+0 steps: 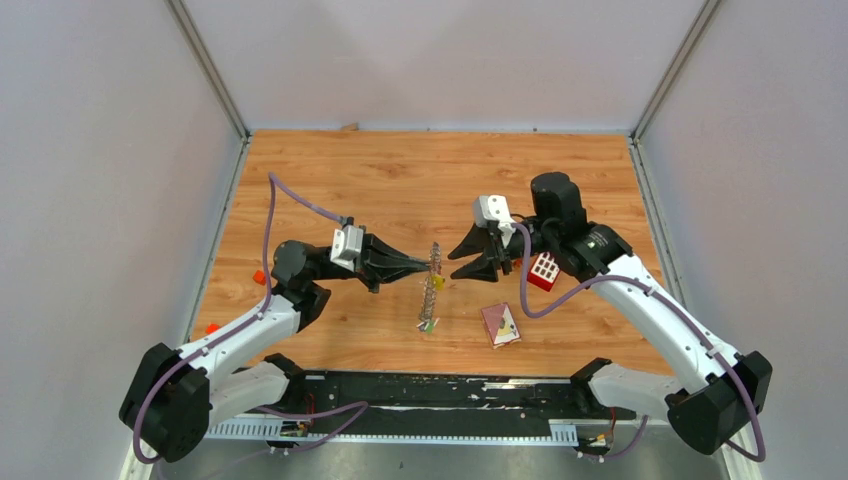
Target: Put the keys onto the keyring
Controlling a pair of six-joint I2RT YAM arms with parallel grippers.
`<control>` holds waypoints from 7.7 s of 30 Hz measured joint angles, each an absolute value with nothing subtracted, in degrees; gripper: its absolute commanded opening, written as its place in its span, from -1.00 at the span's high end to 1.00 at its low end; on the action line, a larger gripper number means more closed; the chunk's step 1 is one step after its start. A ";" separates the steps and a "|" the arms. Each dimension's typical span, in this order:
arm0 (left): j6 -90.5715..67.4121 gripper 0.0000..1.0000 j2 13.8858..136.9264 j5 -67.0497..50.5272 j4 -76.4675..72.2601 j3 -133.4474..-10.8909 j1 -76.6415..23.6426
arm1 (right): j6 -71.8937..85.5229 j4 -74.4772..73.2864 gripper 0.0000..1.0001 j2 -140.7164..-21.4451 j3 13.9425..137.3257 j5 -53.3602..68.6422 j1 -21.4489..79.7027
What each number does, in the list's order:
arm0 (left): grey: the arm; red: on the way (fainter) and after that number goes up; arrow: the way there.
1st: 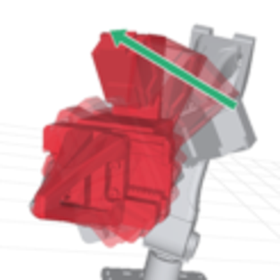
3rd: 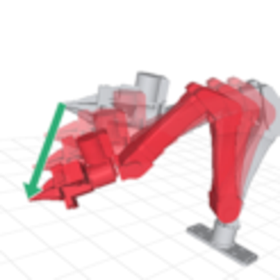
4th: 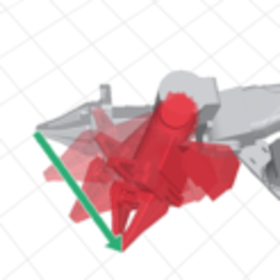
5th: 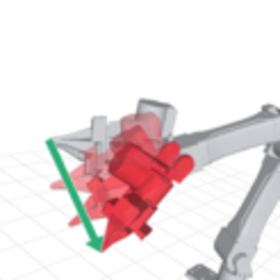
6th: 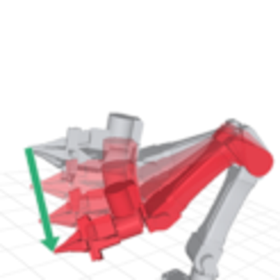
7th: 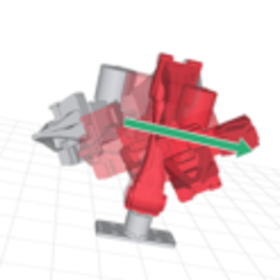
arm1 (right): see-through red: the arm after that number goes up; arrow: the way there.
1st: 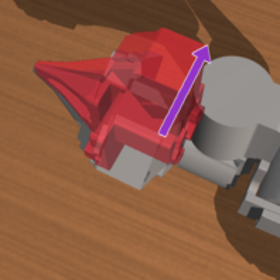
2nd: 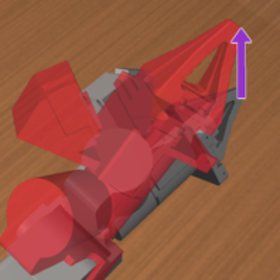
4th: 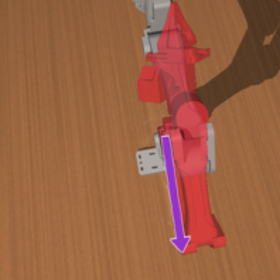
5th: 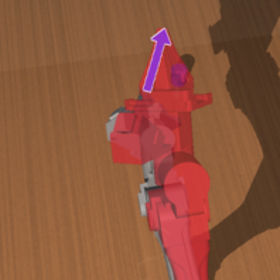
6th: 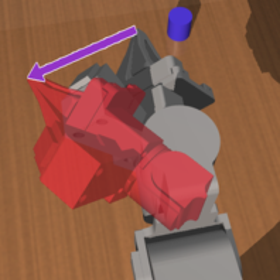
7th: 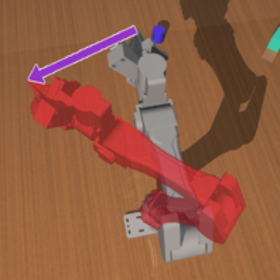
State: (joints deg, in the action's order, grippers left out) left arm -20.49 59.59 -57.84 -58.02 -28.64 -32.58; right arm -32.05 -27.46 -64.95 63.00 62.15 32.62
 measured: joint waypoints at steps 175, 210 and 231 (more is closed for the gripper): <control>-20.45 1.00 58.94 -57.95 -61.89 -24.67 -32.47 | -30.48 -27.16 0.59 -70.24 66.85 57.12 40.34; 20.43 -0.41 57.19 -58.08 -10.17 -43.16 -31.73 | -39.55 -49.30 1.00 -74.72 80.62 38.35 46.15; 27.73 0.07 59.81 -62.39 -2.66 -41.39 -31.73 | -43.16 -67.68 1.00 -84.20 94.91 14.26 56.23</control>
